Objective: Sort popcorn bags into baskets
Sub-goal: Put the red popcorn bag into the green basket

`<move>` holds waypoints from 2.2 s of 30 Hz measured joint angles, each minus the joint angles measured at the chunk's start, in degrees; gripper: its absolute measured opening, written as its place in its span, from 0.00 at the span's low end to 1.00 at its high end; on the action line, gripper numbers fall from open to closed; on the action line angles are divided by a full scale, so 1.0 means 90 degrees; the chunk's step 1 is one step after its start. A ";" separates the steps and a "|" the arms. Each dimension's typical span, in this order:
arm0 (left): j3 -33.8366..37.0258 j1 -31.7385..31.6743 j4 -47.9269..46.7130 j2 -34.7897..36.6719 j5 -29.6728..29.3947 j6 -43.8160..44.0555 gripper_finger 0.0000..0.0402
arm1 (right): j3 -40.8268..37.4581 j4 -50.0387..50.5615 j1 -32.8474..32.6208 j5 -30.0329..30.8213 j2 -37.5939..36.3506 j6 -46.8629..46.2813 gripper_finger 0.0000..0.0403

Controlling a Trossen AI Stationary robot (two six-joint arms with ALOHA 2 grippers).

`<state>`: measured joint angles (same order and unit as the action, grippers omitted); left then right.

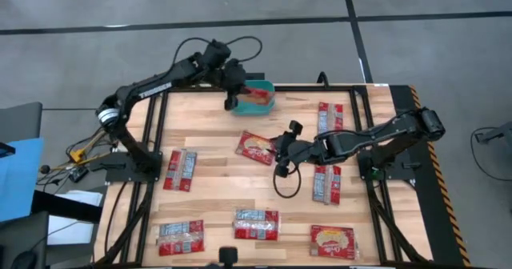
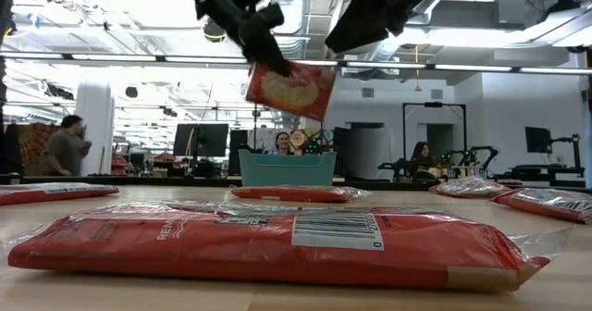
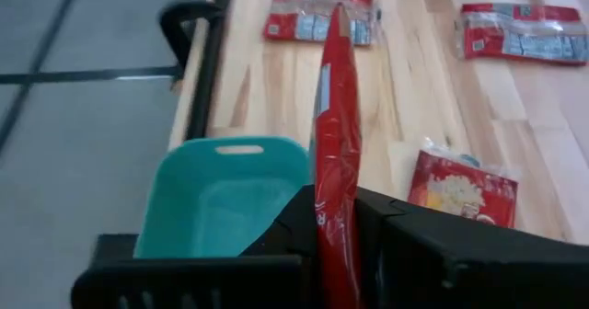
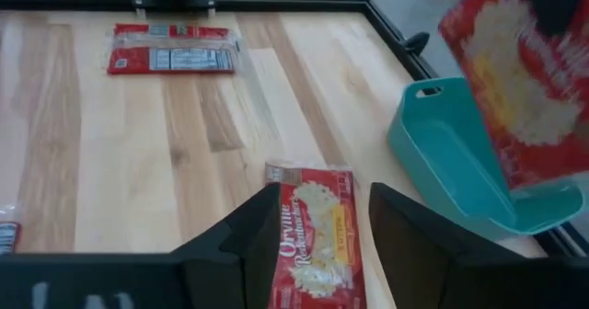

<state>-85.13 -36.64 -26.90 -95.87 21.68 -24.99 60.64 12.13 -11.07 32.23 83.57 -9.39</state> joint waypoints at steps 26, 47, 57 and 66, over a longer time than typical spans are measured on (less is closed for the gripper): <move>0.0006 -0.1481 0.2300 -0.2341 0.1392 -0.0101 0.02 | 0.0000 0.0689 -0.0506 0.0984 0.0002 -0.0982 0.34; 0.0006 -0.1513 0.2019 -0.2511 0.0473 -0.0030 0.13 | 0.0000 0.0772 -0.0421 0.0903 0.0002 -0.0976 0.35; -0.0244 -0.1508 0.1599 -0.2291 -0.0279 -0.0153 0.27 | 0.0000 0.0787 -0.0286 0.0865 0.0002 -0.0911 0.35; -0.0293 -0.1468 0.0492 -0.1091 -0.0541 -0.0296 0.37 | 0.0000 0.0794 0.0142 0.0338 0.0002 -0.0900 0.36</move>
<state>-87.77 -49.86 -22.48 -105.69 16.80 -27.65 60.64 19.28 -9.79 35.27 83.59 -17.50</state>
